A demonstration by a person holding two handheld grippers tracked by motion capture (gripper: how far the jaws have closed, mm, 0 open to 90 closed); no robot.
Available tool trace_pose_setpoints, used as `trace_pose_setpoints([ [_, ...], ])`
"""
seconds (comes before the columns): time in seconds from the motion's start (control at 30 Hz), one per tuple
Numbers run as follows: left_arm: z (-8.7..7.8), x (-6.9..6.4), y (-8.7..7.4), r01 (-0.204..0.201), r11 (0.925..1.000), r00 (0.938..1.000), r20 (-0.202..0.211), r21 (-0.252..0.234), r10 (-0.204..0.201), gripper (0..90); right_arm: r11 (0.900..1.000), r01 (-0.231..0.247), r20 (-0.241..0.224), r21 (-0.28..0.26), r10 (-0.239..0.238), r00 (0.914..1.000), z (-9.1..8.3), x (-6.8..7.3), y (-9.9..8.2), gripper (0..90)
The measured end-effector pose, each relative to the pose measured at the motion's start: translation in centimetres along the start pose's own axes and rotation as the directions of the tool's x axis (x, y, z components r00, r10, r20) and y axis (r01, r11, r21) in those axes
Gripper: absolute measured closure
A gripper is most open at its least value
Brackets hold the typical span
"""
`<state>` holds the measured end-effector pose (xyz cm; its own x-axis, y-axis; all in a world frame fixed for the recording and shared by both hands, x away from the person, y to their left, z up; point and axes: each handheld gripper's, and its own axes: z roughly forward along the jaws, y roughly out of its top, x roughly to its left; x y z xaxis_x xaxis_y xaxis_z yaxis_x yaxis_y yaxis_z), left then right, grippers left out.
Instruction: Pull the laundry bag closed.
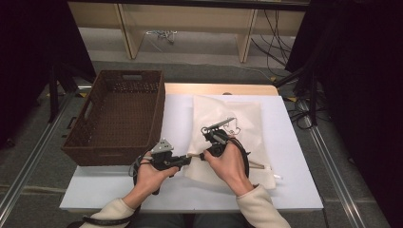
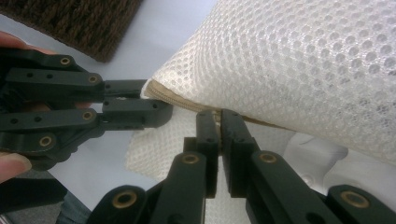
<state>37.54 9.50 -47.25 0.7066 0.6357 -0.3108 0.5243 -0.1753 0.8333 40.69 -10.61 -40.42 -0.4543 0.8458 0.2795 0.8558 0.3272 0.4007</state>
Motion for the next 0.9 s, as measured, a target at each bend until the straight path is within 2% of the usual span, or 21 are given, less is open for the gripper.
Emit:
trace_pose_setpoints([
  [0.13, -0.15, -0.01, 0.01, 0.003, 1.0, 1.0, -0.002, -0.001, -0.003, 85.3, 1.0, 0.007, -0.002, 0.002, -0.007, 1.0, 0.03, 0.12, -0.03, 87.6],
  [0.3, -0.26, -0.19, -0.03, 0.009, 1.0, 0.9999, -0.006, -0.003, -0.009, 85.4, 0.9999, -0.007, -0.005, 0.008, 0.007, 1.0, 0.05, 0.05, -0.11, 87.6],
  [0.37, -0.41, -0.19, 0.08, 0.009, 1.0, 0.9999, -0.006, 0.0, -0.009, 85.4, 0.9999, -0.011, 0.016, 0.013, 0.011, 0.9998, 0.0, -0.04, -0.16, 87.6],
  [0.47, -0.48, -0.27, 0.09, 0.008, 0.9999, 1.0, -0.006, -0.006, -0.008, 85.4, 0.9999, -0.009, 0.009, 0.005, 0.009, 0.9999, -0.17, -0.05, -0.17, 87.6],
  [0.53, -0.55, -0.22, 0.14, 0.004, 1.0, 1.0, -0.003, -0.005, -0.004, 85.4, 0.9995, 0.031, 0.008, -0.004, -0.031, 0.9995, -0.23, -0.26, -0.11, 87.7],
  [0.63, -0.63, -0.29, 0.15, 0.02, 0.9998, 0.9998, -0.006, -0.002, -0.02, 85.4, 0.9997, -0.019, 0.025, 0.015, 0.019, 0.9995, -0.33, 0.0, -0.2, 87.6],
  [0.83, -0.75, -0.18, 0.2, 0.017, 0.9998, 0.9999, -0.002, -0.005, -0.017, 85.4, 0.9999, 0.012, 0.023, 0.0, -0.012, 0.9997, -0.32, -0.35, -0.19, 87.6],
  [0.9, -0.81, -0.12, 0.23, 0.014, 0.9999, 0.9999, -0.007, -0.01, -0.014, 85.4, 0.9997, -0.017, 0.03, 0.016, 0.017, 0.9994, -0.42, -0.13, -0.25, 87.6],
])
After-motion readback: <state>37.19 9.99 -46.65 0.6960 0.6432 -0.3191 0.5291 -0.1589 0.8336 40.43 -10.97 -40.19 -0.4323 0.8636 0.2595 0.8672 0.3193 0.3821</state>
